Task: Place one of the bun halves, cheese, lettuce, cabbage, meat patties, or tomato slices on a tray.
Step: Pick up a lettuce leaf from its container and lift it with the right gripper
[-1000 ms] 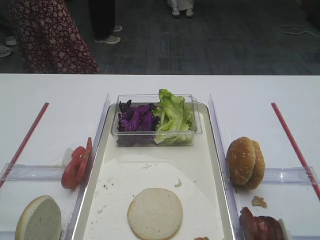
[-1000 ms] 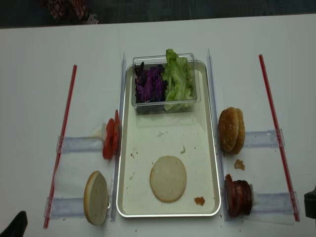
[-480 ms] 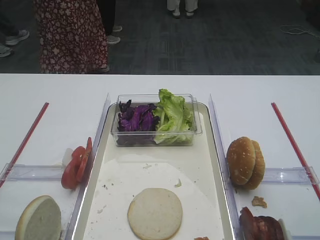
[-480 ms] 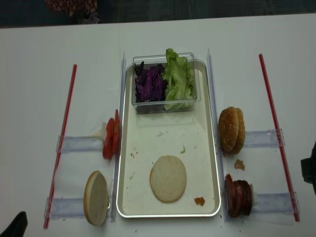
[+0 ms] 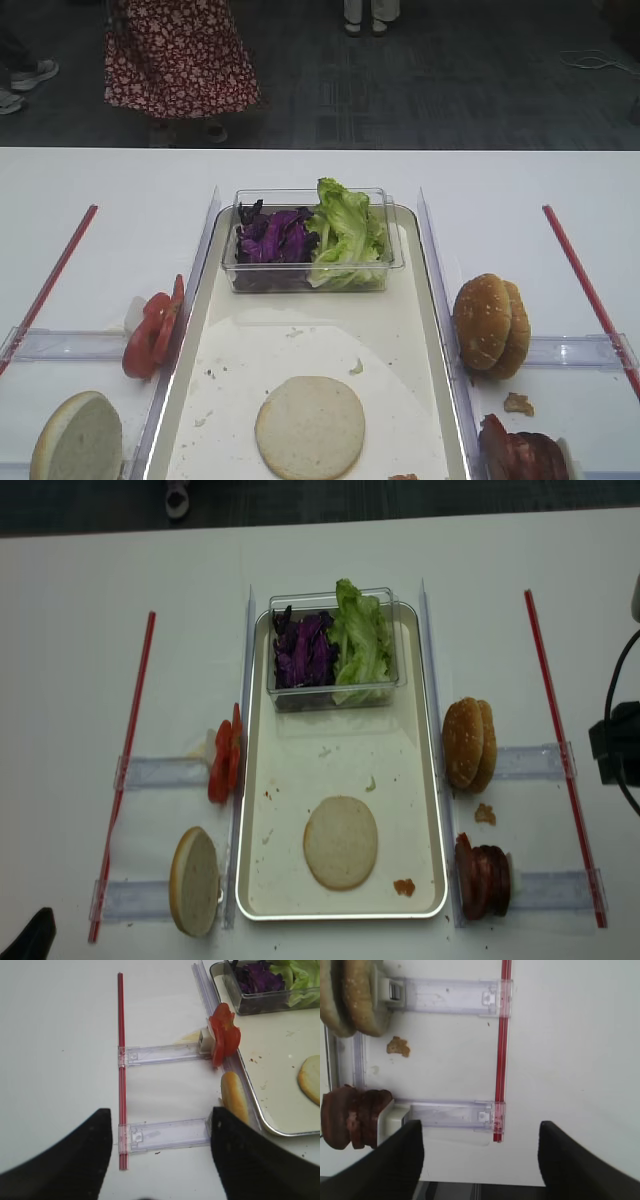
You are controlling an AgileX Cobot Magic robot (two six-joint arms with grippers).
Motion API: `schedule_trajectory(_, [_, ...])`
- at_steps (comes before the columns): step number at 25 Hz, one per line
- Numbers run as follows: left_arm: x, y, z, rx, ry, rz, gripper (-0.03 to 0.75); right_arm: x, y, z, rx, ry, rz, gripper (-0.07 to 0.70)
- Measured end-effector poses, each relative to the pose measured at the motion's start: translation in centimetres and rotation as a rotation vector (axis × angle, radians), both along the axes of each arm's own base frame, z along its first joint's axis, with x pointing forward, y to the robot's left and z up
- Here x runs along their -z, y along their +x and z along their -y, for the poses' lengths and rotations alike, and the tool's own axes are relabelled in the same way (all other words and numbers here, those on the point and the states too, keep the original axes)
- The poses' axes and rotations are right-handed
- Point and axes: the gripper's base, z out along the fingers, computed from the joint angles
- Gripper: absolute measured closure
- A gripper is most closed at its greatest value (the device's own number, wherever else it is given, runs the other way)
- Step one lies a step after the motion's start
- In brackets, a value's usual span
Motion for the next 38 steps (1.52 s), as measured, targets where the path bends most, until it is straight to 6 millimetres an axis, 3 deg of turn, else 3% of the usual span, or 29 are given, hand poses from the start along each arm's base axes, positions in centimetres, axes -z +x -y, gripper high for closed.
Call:
schedule_trajectory(17, [0.0, 0.0, 0.0, 0.0, 0.0, 0.0, 0.303, -0.4, 10.0, 0.0, -0.033, -0.008, -0.034, 0.136])
schedule_trajectory(38, [0.0, 0.0, 0.0, 0.0, 0.0, 0.0, 0.303, 2.0, 23.8, -0.2, -0.041, -0.002, -0.022, 0.136])
